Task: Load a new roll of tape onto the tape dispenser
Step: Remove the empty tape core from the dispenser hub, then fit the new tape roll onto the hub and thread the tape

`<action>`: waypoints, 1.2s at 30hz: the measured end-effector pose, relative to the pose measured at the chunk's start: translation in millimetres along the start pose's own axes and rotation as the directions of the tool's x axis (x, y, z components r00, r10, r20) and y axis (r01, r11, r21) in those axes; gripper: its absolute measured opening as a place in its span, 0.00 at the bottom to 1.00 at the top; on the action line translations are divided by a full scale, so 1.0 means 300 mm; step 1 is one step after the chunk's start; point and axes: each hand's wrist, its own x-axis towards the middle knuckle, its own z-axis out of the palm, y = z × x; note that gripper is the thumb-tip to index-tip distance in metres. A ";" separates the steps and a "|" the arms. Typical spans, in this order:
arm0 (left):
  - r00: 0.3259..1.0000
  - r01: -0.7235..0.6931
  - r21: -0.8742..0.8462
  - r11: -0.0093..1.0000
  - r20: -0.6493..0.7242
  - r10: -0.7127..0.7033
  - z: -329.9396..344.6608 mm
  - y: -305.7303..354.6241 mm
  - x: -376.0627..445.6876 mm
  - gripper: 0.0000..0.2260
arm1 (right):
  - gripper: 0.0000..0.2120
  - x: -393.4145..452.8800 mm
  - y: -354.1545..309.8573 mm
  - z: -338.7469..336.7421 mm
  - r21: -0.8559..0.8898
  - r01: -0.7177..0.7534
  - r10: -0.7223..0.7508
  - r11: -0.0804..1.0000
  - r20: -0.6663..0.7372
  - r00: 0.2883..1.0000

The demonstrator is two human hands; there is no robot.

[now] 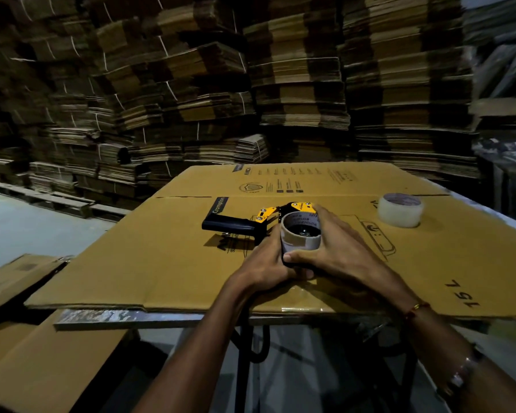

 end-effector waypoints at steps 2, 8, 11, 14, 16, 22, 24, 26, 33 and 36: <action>1.000 0.002 -0.011 1.000 0.016 -0.002 -0.003 0.003 -0.001 0.49 | 0.50 -0.009 -0.005 0.017 0.031 -0.001 0.003 1.000 -0.050 0.999; 1.000 0.010 0.013 1.000 0.023 -0.010 0.000 0.004 0.000 0.50 | 0.41 0.004 0.007 -0.055 0.088 0.057 -0.063 0.995 0.074 0.995; 1.000 0.012 0.026 1.000 0.021 -0.012 -0.002 0.004 0.000 0.48 | 0.45 0.034 0.020 -0.083 0.094 0.052 -0.067 0.994 0.158 0.985; 0.999 0.029 0.035 0.999 0.024 -0.030 0.000 0.008 -0.001 0.47 | 0.48 0.056 0.045 -0.081 0.140 0.051 -0.077 0.989 0.184 0.980; 0.999 0.036 0.036 0.999 0.019 -0.036 0.001 0.011 -0.004 0.47 | 0.46 0.049 0.055 -0.073 0.188 0.056 -0.088 0.981 0.171 0.981; 1.000 -0.007 0.068 0.998 0.013 0.006 -0.002 0.028 -0.013 0.50 | 0.38 0.001 0.078 -0.040 0.409 0.028 -0.072 0.912 0.092 0.993; 1.000 -0.004 0.068 0.998 0.014 0.003 -0.003 0.033 -0.016 0.50 | 0.34 -0.008 0.078 -0.032 0.451 0.036 -0.075 0.892 0.069 0.995; 1.000 0.004 0.062 0.998 0.014 -0.005 -0.004 0.036 -0.019 0.50 | 0.31 -0.013 0.080 -0.021 0.489 0.037 -0.067 0.871 0.042 0.997; 0.999 0.028 0.044 0.999 0.021 -0.029 -0.011 0.039 -0.025 0.48 | 0.26 -0.018 0.076 -0.008 0.754 0.006 0.069 0.657 -0.069 0.995; 0.998 0.059 0.052 0.997 0.018 -0.060 -0.006 0.039 -0.031 0.50 | 0.31 -0.003 0.094 -0.076 0.910 -0.054 0.254 0.410 -0.057 0.965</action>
